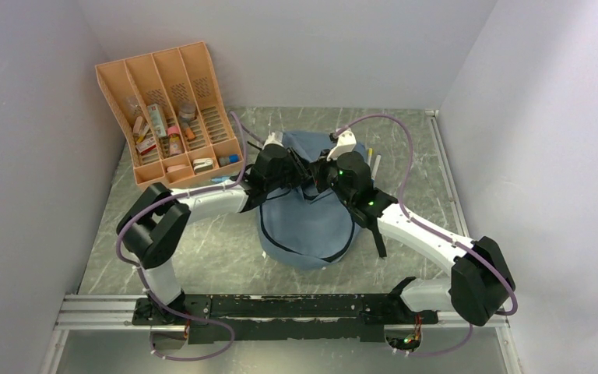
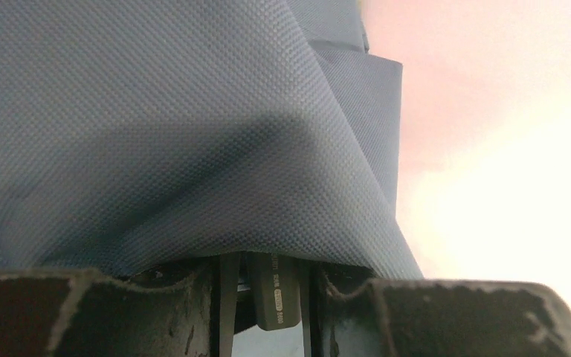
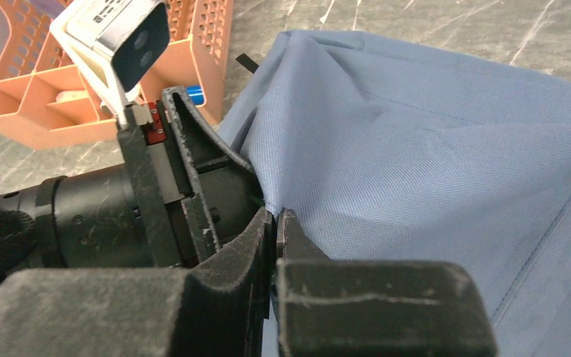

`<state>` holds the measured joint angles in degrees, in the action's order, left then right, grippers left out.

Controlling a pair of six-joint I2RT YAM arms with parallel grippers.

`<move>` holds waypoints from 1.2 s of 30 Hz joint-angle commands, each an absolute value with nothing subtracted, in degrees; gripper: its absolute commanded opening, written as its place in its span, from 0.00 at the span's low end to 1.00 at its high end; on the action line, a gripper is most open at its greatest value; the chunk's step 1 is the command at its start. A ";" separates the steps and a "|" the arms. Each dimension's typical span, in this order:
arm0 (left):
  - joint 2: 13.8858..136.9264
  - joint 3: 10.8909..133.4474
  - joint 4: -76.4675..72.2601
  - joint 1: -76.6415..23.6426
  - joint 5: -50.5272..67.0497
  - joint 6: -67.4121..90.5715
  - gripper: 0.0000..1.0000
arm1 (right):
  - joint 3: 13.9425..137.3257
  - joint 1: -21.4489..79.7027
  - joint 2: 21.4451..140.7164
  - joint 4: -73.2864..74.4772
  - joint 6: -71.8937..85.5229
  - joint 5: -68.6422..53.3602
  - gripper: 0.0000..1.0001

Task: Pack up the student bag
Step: Place the stationery in the student bag.

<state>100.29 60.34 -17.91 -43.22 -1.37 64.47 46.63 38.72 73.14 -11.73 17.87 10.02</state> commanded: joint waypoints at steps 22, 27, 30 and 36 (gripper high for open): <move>98.76 63.72 -12.03 -43.44 -5.05 59.50 0.59 | 46.94 39.55 70.93 -13.27 19.18 7.09 0.00; 96.61 64.46 -4.45 -43.53 -5.36 56.08 0.59 | 46.72 39.59 71.14 -13.44 19.16 7.07 0.00; 94.65 63.45 -2.69 -43.51 -5.51 54.21 0.58 | 46.51 39.57 71.44 -13.62 19.26 6.83 0.00; 92.76 61.73 -0.71 -43.79 -2.47 52.23 0.53 | 46.59 39.58 71.89 -13.71 19.31 6.79 0.00</move>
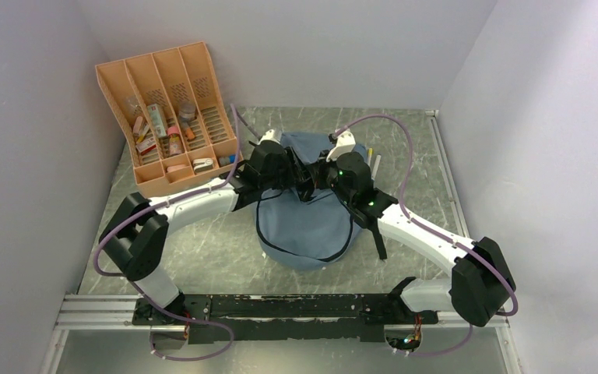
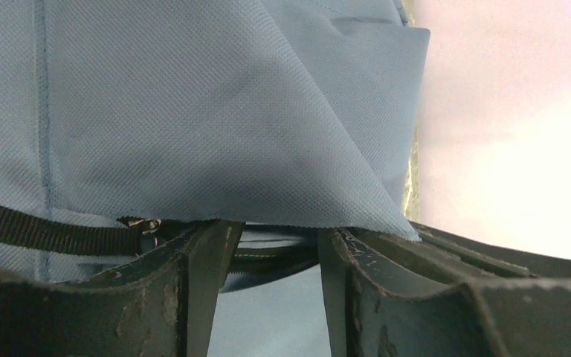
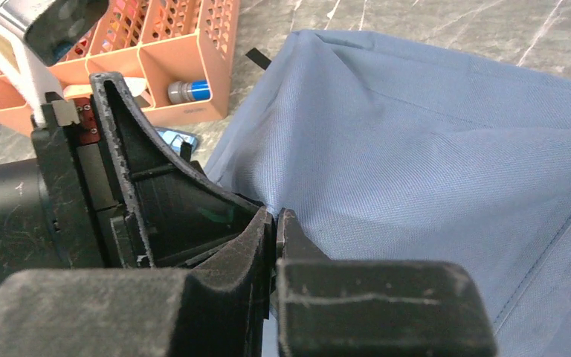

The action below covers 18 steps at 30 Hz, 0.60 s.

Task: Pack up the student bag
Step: Place the stationery in the student bag.

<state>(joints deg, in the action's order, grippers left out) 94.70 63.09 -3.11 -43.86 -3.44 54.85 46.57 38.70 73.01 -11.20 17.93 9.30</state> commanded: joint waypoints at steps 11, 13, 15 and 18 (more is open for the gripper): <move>91.38 57.99 -0.20 -45.58 -0.57 52.37 0.43 | 46.66 39.61 72.27 -13.45 19.46 6.69 0.00; 91.57 58.26 -0.09 -45.81 -0.72 52.47 0.43 | 46.83 39.56 72.42 -13.45 19.38 6.59 0.00; 91.79 58.59 1.25 -46.00 -1.08 52.53 0.42 | 47.00 39.56 72.58 -13.28 19.34 6.32 0.00; 92.09 58.85 2.01 -46.29 -1.36 52.70 0.42 | 47.02 39.63 72.73 -13.27 19.39 6.30 0.00</move>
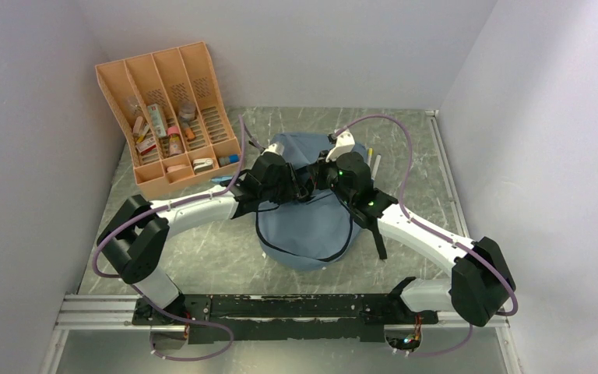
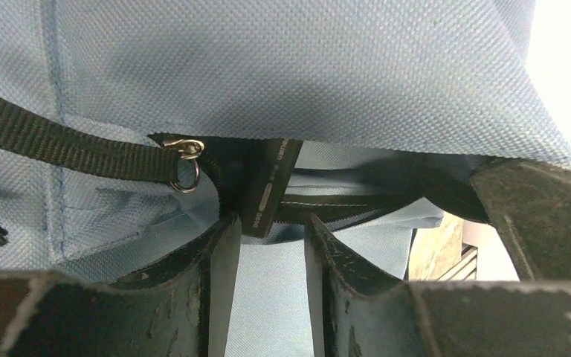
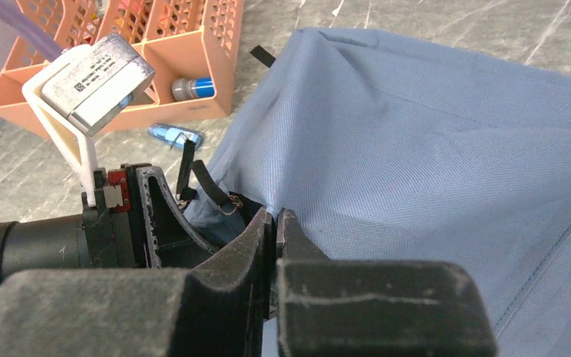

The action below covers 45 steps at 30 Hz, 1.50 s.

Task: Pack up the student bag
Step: Place the stationery in the student bag.

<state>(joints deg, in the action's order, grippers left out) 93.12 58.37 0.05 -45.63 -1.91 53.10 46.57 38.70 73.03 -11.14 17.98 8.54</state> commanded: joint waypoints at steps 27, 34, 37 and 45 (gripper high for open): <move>97.44 62.54 2.16 -47.69 -3.47 52.60 0.32 | 47.59 39.55 73.06 -12.42 18.84 5.56 0.00; 98.67 62.96 0.44 -47.42 -4.02 52.74 0.28 | 47.72 39.61 73.02 -12.15 18.81 5.13 0.00; 99.88 63.87 -1.78 -47.04 -3.98 52.41 0.28 | 47.64 39.56 73.19 -12.15 19.06 4.75 0.00; 104.52 68.09 -6.23 -46.03 -2.83 50.23 0.27 | 47.38 39.58 72.96 -11.91 19.11 4.92 0.00</move>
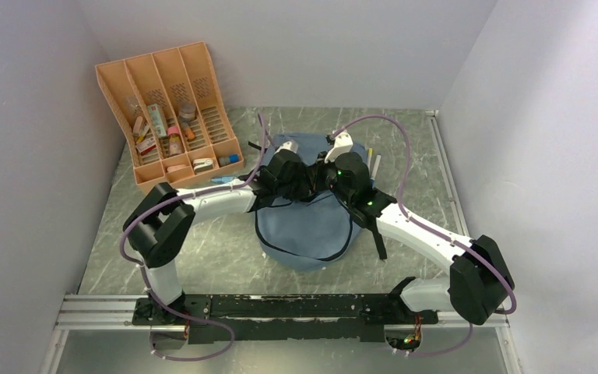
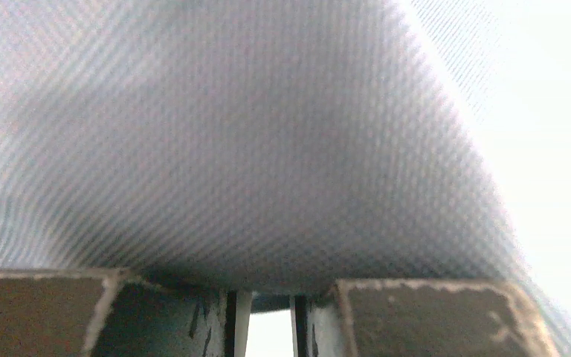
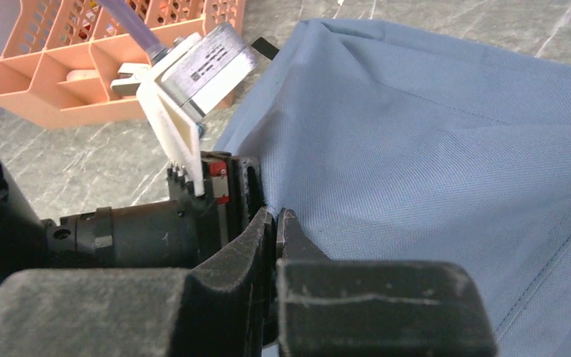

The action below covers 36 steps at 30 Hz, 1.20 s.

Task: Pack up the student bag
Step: Place the stationery in the student bag.

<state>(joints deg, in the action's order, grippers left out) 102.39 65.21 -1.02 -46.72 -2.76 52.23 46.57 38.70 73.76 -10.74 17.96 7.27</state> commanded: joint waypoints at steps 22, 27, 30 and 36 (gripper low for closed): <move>86.95 51.96 -9.93 -44.86 2.84 41.80 0.42 | 46.78 39.59 74.23 -12.65 19.22 7.57 0.00; 80.15 47.76 -6.31 -44.90 0.18 42.62 0.42 | 46.55 39.64 74.21 -12.91 19.06 8.30 0.00; 76.38 46.69 -0.89 -44.41 -7.43 43.35 0.41 | 46.26 39.57 73.78 -12.77 18.73 8.93 0.00; 70.57 46.85 8.49 -38.39 -15.63 45.65 0.39 | 45.41 39.59 72.71 -12.74 18.93 9.01 0.00</move>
<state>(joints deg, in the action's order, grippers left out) 74.22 47.05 1.45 -42.15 -7.62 44.23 46.26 39.09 74.13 -10.22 18.24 9.28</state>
